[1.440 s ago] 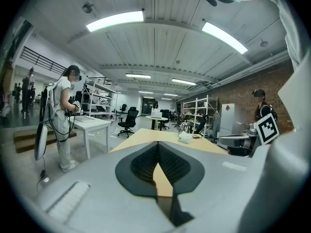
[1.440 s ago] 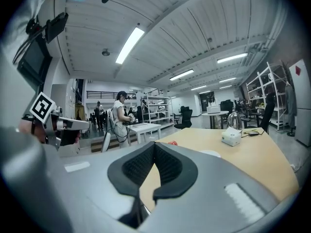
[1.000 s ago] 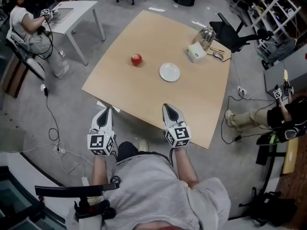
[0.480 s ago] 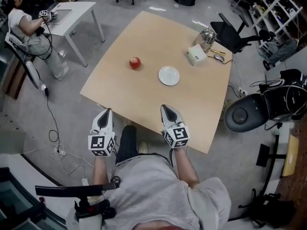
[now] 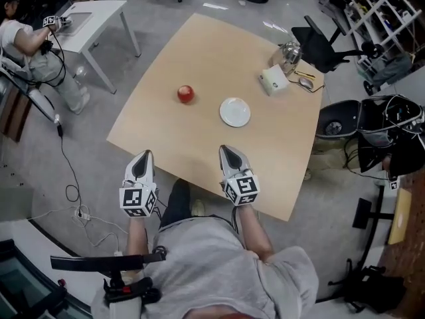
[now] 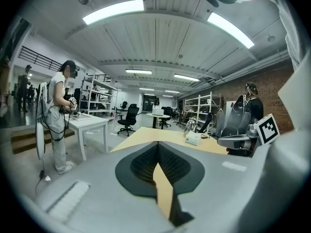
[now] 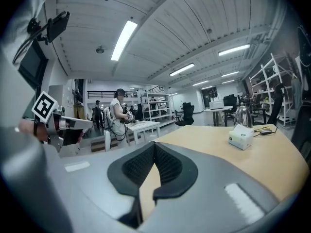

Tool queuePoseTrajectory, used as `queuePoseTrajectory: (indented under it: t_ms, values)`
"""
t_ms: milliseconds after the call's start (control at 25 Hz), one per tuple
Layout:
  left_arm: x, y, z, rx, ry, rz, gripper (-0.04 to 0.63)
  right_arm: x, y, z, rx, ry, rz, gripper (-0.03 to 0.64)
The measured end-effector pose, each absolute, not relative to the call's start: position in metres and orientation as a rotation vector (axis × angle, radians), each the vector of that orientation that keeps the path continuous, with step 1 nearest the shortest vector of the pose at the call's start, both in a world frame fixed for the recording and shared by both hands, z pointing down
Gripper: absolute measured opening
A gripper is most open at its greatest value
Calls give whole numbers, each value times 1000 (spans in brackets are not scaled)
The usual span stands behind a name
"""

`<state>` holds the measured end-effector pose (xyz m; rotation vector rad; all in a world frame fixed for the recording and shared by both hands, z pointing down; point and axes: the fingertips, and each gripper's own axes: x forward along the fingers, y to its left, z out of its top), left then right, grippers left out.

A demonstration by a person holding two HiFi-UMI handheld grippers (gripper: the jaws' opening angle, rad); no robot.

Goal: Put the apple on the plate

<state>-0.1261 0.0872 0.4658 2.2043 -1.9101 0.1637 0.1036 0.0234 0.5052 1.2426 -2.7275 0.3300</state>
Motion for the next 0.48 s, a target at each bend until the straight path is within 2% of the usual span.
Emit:
queuePoseTrajectory:
  t_ms: [480]
  values:
    - [-142,10,484,2188,-1829,215,18,78,-54,518,1239,-2694,384,6]
